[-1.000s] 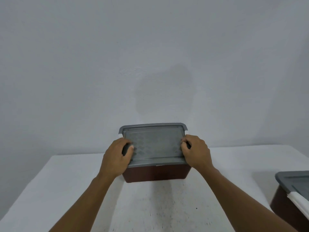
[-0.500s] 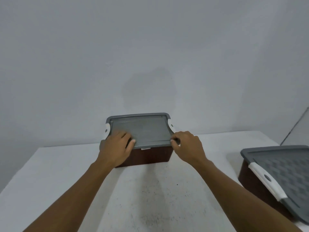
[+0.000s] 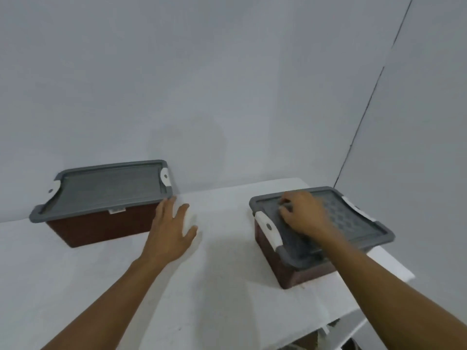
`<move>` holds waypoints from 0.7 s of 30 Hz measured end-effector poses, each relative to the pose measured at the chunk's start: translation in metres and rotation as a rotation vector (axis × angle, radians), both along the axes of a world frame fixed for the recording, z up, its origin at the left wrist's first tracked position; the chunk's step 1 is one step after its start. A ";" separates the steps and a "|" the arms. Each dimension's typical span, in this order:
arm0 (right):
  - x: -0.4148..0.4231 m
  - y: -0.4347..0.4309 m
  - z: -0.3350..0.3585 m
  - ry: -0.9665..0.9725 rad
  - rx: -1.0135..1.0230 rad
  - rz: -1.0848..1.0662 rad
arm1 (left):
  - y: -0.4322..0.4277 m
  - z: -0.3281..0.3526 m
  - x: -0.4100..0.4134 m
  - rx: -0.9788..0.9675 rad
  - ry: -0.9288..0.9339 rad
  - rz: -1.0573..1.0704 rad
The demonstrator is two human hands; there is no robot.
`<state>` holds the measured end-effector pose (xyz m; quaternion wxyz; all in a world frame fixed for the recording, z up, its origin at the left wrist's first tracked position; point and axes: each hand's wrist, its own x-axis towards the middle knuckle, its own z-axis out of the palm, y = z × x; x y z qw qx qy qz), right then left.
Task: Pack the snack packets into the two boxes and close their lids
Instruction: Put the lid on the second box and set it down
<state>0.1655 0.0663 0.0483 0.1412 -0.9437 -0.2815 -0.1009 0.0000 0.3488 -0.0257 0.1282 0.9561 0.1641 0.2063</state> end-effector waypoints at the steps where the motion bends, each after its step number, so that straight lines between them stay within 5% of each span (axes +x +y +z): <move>1: 0.007 -0.021 -0.003 0.018 -0.005 -0.036 | -0.017 0.001 0.008 -0.034 0.017 -0.019; 5: 0.032 -0.085 -0.008 0.039 -0.106 -0.200 | -0.082 0.017 0.043 -0.252 0.095 -0.057; 12: 0.054 -0.123 -0.003 0.256 -0.151 -0.261 | -0.173 0.040 0.069 -1.083 0.008 -0.025; 21: 0.039 -0.108 -0.003 0.268 -0.030 -0.160 | -0.148 0.039 0.054 -0.970 -0.093 0.133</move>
